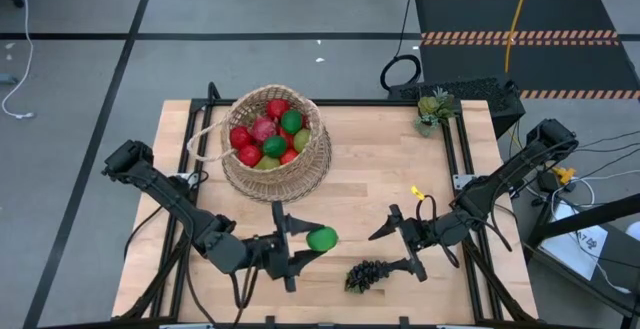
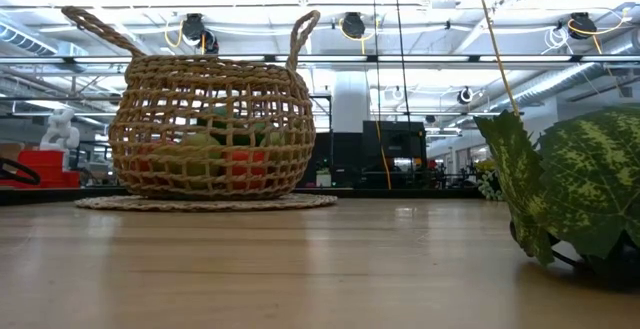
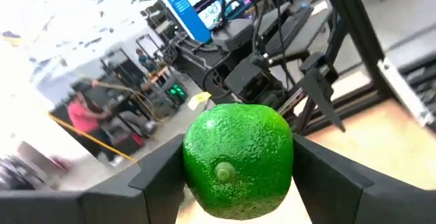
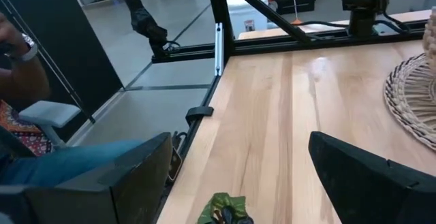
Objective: Build produce basket
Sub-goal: Put the lime into the basket
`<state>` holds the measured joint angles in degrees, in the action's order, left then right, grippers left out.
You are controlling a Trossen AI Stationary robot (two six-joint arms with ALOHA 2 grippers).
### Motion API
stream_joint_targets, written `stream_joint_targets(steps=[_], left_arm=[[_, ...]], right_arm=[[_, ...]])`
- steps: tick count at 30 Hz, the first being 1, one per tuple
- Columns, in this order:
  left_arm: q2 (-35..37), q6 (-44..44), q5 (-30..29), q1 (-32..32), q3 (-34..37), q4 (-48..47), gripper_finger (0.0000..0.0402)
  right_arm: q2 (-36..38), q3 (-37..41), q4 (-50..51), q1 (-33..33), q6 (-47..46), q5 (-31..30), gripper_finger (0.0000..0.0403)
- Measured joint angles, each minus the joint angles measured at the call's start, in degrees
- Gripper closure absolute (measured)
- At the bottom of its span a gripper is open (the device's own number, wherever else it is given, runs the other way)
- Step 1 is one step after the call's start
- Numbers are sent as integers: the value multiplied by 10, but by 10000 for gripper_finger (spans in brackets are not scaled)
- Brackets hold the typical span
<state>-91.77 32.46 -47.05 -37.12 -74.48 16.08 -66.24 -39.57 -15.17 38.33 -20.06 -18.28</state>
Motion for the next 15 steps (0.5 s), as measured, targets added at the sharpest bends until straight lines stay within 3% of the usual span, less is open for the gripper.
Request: stream_joint_targets(steps=[15], left_arm=[[0,334,0,0,0,0,158]], right_arm=[[0,0,-11,0,13,-21,64]])
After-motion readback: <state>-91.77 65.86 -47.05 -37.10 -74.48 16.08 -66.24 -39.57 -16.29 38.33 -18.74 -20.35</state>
